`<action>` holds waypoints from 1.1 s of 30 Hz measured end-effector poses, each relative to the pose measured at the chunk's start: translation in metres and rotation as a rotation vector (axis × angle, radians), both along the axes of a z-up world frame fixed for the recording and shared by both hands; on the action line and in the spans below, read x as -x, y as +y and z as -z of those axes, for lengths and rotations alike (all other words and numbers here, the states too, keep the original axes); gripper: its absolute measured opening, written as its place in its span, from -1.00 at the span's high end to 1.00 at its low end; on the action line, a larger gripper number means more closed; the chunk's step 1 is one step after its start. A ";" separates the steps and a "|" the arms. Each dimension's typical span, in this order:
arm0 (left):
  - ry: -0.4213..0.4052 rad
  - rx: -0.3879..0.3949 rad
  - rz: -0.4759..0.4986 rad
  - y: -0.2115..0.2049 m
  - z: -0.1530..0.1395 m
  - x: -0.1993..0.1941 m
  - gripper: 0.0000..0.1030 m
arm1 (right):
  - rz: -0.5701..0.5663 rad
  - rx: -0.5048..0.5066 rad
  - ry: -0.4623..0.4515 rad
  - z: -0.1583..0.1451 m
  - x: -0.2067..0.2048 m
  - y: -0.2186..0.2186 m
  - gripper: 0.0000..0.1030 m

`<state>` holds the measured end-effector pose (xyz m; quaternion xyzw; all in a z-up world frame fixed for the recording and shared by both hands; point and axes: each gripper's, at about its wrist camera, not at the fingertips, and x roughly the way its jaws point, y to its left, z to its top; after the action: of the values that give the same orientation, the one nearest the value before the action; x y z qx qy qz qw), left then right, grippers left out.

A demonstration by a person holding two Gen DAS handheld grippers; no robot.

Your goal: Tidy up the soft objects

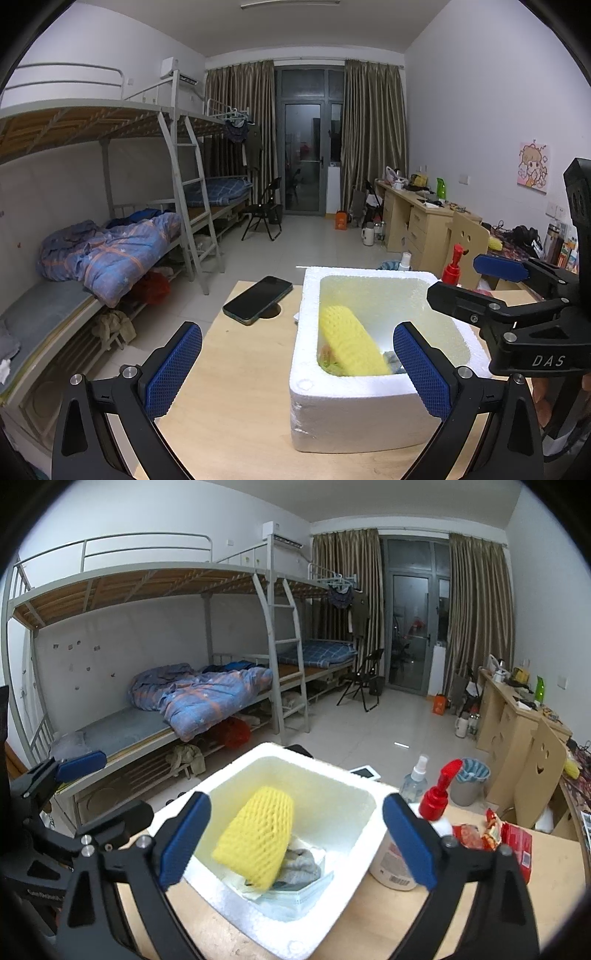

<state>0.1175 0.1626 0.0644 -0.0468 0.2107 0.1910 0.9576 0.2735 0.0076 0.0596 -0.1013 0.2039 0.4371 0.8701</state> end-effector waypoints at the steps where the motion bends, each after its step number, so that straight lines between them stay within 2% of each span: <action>1: 0.000 -0.001 0.004 -0.002 0.000 0.001 -1.00 | 0.000 -0.003 0.003 -0.001 -0.001 -0.001 -0.86; 8: -0.005 0.002 0.042 -0.017 -0.003 0.002 -1.00 | 0.027 -0.017 0.004 -0.004 0.004 -0.022 -0.86; 19: -0.007 0.001 0.156 -0.060 -0.004 -0.009 -1.00 | 0.173 -0.059 0.003 -0.006 0.009 -0.085 -0.90; 30: -0.017 0.008 0.171 -0.080 -0.001 0.005 -1.00 | 0.214 -0.084 0.017 -0.001 0.020 -0.105 -0.93; 33: -0.030 0.011 0.178 -0.088 -0.001 0.011 -1.00 | 0.250 -0.072 -0.003 0.001 0.028 -0.112 -0.96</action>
<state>0.1064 0.0751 0.0657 -0.0362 0.2007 0.1031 0.9735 0.2454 -0.1041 0.0590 -0.0445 0.1976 0.3323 0.9212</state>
